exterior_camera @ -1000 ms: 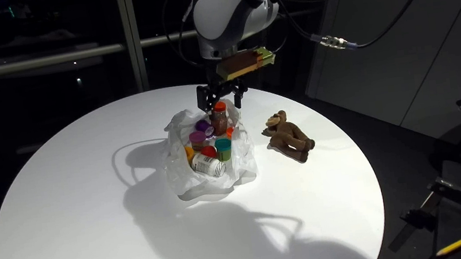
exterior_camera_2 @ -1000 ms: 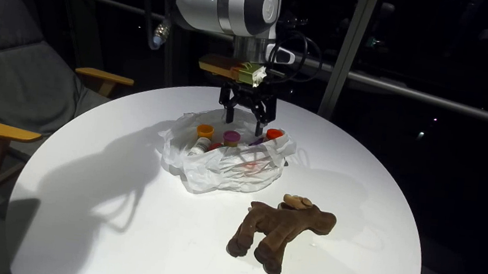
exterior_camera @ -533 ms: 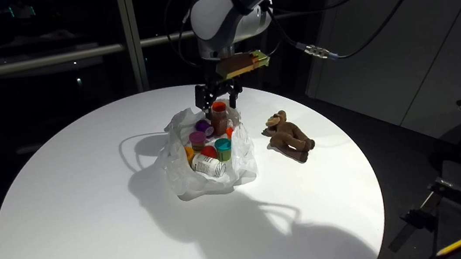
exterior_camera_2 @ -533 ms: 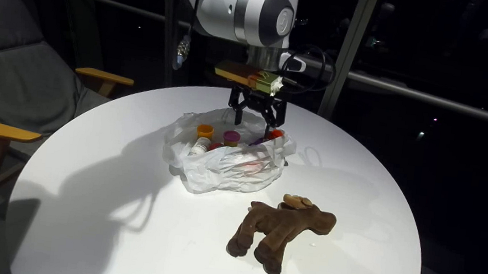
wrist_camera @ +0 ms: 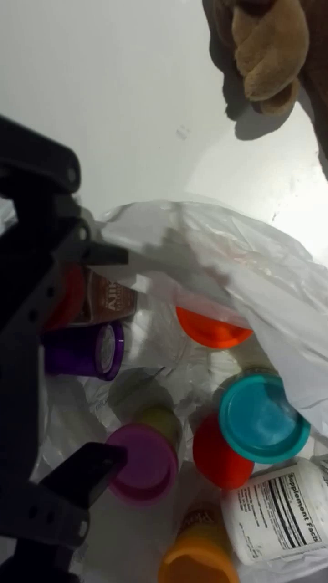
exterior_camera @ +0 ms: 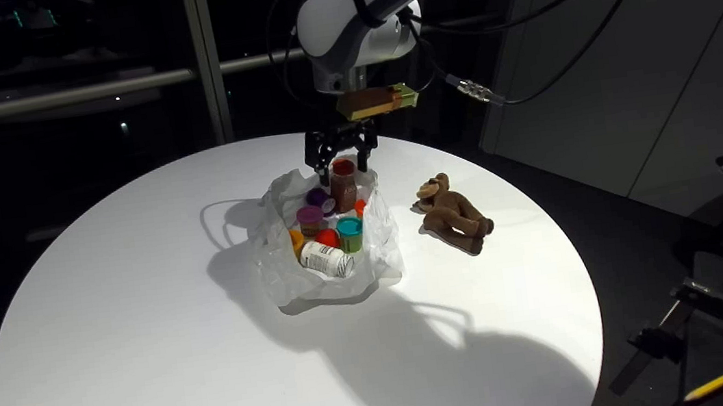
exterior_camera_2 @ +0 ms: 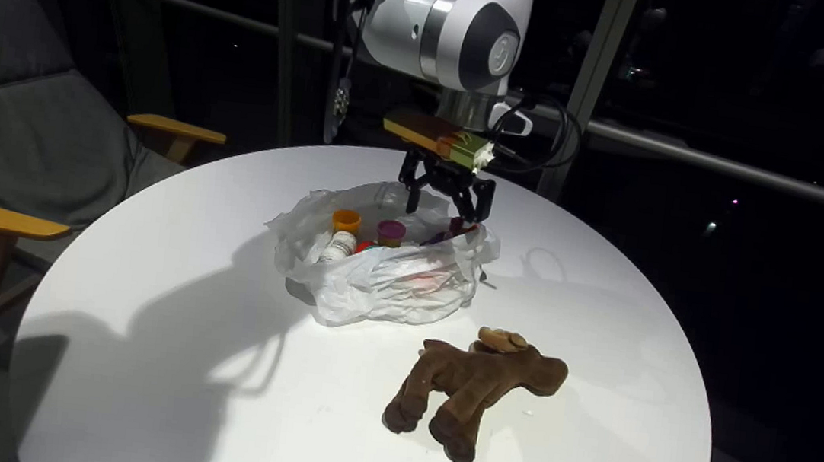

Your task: Remove all the contents from the plastic bag and put them on the table.

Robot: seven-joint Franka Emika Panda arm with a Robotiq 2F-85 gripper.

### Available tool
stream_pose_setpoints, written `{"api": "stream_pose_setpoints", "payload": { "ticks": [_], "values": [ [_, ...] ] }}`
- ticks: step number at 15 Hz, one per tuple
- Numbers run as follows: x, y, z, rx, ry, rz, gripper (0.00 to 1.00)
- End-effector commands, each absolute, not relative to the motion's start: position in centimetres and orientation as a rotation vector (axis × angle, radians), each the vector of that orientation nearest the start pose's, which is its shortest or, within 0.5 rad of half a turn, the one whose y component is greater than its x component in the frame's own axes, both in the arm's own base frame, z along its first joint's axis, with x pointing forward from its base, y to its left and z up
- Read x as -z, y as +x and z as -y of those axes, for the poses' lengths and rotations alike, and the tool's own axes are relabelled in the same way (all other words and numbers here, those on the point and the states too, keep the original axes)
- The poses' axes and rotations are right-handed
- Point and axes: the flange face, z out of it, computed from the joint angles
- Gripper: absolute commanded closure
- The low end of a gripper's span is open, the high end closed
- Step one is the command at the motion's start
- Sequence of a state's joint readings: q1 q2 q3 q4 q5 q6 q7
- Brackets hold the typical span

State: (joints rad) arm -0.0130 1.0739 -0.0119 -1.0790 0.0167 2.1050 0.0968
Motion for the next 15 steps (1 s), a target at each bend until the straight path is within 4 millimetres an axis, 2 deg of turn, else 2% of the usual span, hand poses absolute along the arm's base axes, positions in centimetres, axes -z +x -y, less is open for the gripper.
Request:
{"api": "stream_pose_setpoints", "payload": {
  "ticks": [1,9,10,11,15],
  "values": [
    [-15.9,78.3,2.3,-0.017,-3.109,-0.256,0.0],
    [-14.7,79.5,2.7,0.042,-3.13,-0.331,0.0],
    [-14.7,79.6,2.8,0.052,-3.133,-0.339,0.16],
    [-14.7,79.7,2.7,0.061,-3.135,-0.344,0.27],
    [-15.3,80.1,2.8,0.107,-3.149,-0.365,0.58]
  ]
}}
